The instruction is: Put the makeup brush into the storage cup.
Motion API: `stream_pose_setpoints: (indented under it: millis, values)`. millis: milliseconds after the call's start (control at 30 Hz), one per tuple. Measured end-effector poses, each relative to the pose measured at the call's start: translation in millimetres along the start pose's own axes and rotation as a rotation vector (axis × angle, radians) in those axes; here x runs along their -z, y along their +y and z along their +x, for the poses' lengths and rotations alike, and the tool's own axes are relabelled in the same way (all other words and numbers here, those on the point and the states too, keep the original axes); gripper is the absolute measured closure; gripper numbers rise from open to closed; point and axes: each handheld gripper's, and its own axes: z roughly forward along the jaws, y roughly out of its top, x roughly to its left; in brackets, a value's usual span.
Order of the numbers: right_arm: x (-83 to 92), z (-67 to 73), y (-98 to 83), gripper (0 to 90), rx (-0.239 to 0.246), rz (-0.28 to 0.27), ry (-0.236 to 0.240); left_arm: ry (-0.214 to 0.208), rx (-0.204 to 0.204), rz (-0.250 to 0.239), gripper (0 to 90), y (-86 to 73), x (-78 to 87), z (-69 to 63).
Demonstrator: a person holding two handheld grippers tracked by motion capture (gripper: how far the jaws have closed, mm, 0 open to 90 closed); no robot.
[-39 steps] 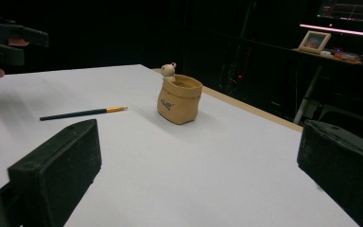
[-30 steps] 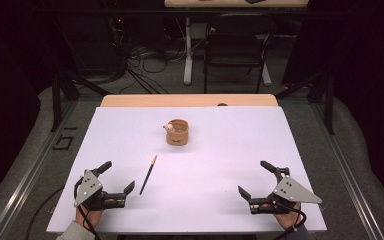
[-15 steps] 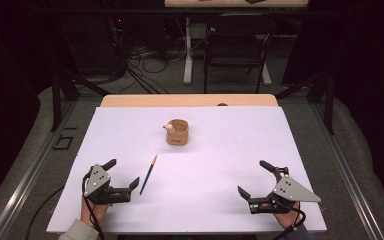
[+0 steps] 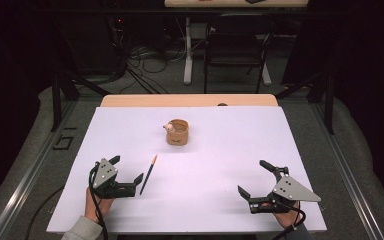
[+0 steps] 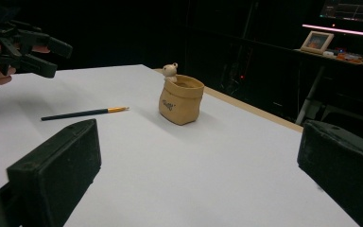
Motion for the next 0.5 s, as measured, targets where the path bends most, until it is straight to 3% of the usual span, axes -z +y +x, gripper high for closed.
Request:
stream_pose_setpoints:
  millis: [300,400,500]
  values:
    - [-0.2,-1.2,-0.3,0.0,-0.005,0.008,-0.004,0.001,0.033,0.053,0.2,4.0,-8.8,2.9]
    - [-0.2,-1.0,-0.3,0.0,-0.004,0.009,-0.006,0.052,0.034,0.063,0.0,6.0,-9.0,2.2]
    - [0.1,-0.9,-0.3,0.0,-0.008,0.011,-0.004,0.045,0.049,0.062,0.0,10.1,-8.1,3.3]
